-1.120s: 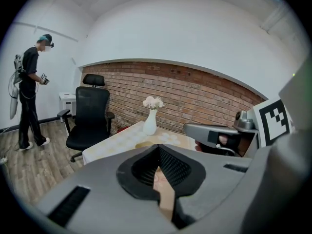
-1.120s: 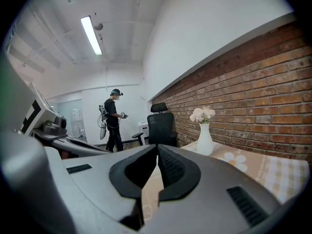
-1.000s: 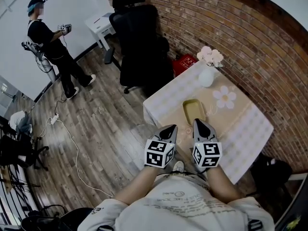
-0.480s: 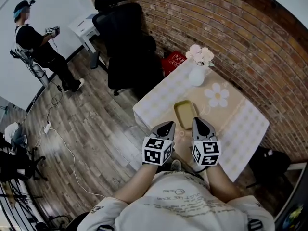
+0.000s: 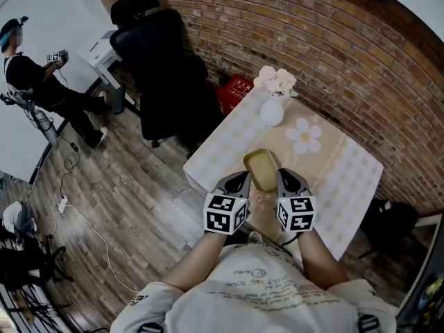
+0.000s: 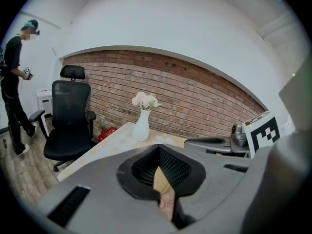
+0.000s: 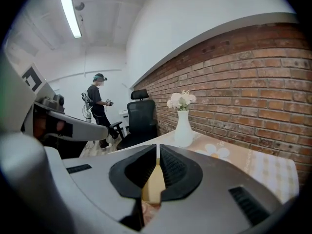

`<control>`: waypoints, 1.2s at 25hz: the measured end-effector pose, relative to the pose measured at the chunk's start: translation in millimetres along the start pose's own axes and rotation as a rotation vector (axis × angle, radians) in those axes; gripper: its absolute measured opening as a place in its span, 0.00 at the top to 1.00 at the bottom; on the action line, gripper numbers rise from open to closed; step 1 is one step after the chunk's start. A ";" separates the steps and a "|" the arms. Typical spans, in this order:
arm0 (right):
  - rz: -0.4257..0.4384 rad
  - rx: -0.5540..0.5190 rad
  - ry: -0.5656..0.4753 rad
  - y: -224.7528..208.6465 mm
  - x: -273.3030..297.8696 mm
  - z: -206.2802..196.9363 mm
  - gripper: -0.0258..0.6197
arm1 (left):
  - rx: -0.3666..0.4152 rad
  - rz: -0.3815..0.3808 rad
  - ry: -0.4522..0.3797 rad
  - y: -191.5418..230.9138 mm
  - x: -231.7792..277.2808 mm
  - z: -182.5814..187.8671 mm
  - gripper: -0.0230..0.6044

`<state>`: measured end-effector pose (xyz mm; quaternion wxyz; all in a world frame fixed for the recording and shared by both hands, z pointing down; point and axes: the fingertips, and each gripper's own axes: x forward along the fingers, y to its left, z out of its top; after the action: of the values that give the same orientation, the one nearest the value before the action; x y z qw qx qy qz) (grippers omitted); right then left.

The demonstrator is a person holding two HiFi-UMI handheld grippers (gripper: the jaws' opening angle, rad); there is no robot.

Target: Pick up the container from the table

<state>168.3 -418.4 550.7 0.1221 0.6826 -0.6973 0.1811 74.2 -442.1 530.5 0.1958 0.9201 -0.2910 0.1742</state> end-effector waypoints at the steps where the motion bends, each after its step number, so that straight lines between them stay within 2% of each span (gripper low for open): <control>1: -0.008 -0.002 0.009 -2.1 4.4 -1.2 0.96 | 0.003 -0.007 0.005 2.3 2.8 0.9 0.96; 5: -0.024 -0.027 0.077 -10.8 24.3 -14.8 0.94 | 0.009 -0.030 0.022 10.6 14.3 2.6 0.96; 8: -0.022 -0.072 0.142 -16.4 41.1 -27.7 0.85 | 0.015 -0.043 0.026 15.3 21.2 6.4 0.96; 12: -0.037 -0.134 0.234 -30.1 65.6 -45.9 0.81 | 0.018 -0.053 0.034 22.1 28.0 9.6 0.96; 20: 0.006 -0.185 0.438 -44.0 103.2 -92.3 0.80 | 0.005 -0.042 0.049 38.1 34.0 9.6 0.96; 30: 0.041 -0.221 0.673 -52.2 123.9 -145.3 0.80 | -0.026 0.009 0.039 67.1 32.7 10.7 0.96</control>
<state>204.4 -470.1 738.4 0.4144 0.5531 -0.6471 0.3219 61.0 -512.9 552.8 0.2126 0.9126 -0.2935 0.1892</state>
